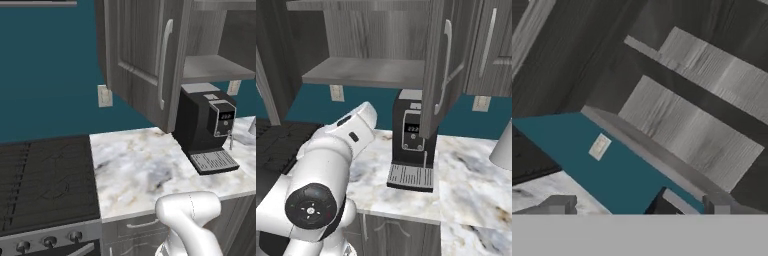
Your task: Close all open cabinet doors.
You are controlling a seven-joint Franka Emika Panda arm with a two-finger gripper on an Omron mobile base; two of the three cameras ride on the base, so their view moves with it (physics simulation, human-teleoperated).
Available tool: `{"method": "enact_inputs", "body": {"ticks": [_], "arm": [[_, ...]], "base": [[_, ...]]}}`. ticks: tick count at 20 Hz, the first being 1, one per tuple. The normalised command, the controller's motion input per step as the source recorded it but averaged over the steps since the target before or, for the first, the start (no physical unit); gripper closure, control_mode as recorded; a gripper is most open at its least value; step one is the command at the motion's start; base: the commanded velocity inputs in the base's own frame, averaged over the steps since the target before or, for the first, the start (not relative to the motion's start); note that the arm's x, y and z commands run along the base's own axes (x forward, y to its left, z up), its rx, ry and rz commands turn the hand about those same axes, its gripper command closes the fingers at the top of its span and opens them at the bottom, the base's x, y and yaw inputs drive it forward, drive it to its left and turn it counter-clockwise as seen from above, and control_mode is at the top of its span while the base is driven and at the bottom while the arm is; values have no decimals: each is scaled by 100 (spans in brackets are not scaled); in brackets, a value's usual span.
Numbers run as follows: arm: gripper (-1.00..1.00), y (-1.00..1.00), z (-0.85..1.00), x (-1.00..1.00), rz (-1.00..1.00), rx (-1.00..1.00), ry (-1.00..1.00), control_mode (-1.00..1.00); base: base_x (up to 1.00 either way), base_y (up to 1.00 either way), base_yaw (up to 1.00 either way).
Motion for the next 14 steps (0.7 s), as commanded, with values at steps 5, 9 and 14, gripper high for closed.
{"method": "enact_inputs", "body": {"ticks": [5, 9, 14], "arm": [[-100, -58, 0, -27, -2, -37, -20, -100], [-100, -75, 0, -21, -6, -27, -12, -100], [-100, -84, 0, -9, -8, -20, -2, -100]], "base": [[0, 0, 0], [0, 0, 0], [0, 0, 0]]}}
